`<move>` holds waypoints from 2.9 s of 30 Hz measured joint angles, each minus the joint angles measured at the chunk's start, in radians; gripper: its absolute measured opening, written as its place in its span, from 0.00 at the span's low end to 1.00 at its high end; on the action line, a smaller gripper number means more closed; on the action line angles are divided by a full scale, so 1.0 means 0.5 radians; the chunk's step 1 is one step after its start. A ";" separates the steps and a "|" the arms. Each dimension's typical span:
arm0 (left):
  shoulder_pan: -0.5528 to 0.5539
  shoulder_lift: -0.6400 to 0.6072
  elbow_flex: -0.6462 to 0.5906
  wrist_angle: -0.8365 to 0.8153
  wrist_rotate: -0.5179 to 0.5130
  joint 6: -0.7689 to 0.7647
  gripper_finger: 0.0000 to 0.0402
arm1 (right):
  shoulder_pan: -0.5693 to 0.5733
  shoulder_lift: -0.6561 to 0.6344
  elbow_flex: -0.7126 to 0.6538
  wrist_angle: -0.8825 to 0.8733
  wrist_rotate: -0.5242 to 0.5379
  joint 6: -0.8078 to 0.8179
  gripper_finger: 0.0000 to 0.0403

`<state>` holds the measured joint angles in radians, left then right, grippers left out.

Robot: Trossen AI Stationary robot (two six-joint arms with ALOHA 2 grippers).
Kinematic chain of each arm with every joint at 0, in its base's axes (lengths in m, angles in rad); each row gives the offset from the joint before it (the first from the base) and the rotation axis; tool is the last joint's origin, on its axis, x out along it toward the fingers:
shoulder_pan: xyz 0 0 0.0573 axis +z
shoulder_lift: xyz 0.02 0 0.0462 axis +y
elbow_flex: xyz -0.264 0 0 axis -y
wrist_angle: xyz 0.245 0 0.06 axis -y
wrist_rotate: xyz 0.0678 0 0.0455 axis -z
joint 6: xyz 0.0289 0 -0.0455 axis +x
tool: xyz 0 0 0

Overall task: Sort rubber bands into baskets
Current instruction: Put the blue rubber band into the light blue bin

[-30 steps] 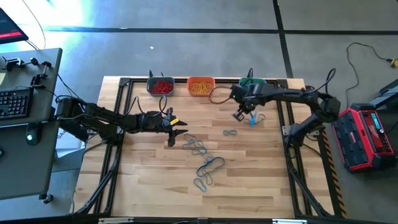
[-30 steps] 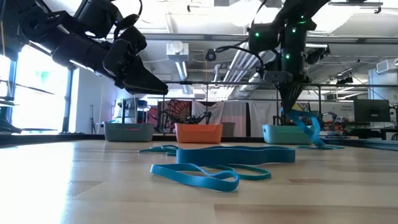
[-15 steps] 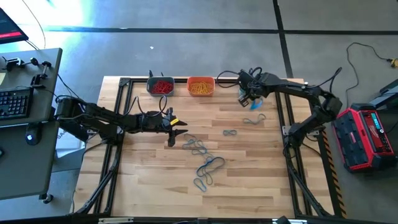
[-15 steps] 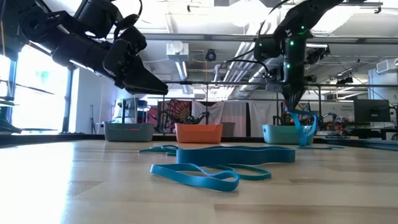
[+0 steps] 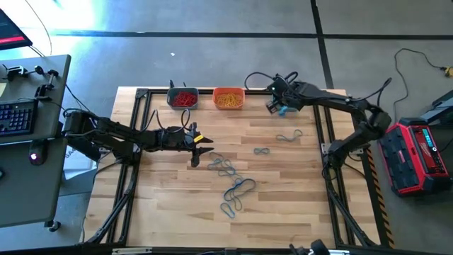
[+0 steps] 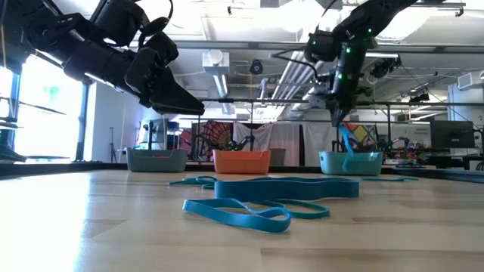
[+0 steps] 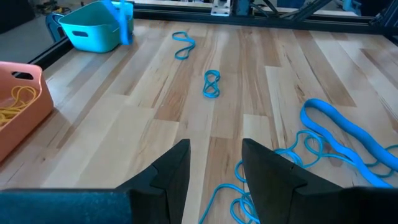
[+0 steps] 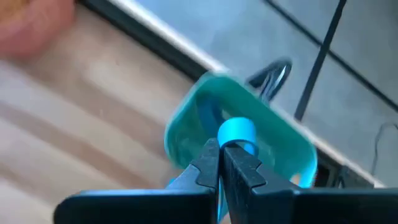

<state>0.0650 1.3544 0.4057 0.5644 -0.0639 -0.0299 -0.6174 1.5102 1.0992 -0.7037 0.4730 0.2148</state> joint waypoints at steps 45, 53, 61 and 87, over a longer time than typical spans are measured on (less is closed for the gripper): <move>0.000 0.000 0.000 -0.090 -0.008 -0.043 0.34 | -0.208 0.108 -0.005 0.509 0.000 -0.098 0.00; 0.000 0.000 0.000 -0.089 -0.008 -0.042 0.34 | -0.327 0.108 -0.005 0.073 0.185 0.041 0.05; -0.001 0.000 0.000 -0.089 -0.008 -0.041 0.34 | -0.354 0.108 -0.005 0.058 -0.002 0.025 0.33; -0.001 0.000 0.000 -0.091 -0.007 -0.041 0.34 | 0.006 0.064 -0.005 0.102 -0.403 -0.331 0.05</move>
<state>0.0647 1.3544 0.4057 0.5188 -0.0673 -0.0505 -0.6146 1.5423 1.0966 -0.6529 0.2714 0.0491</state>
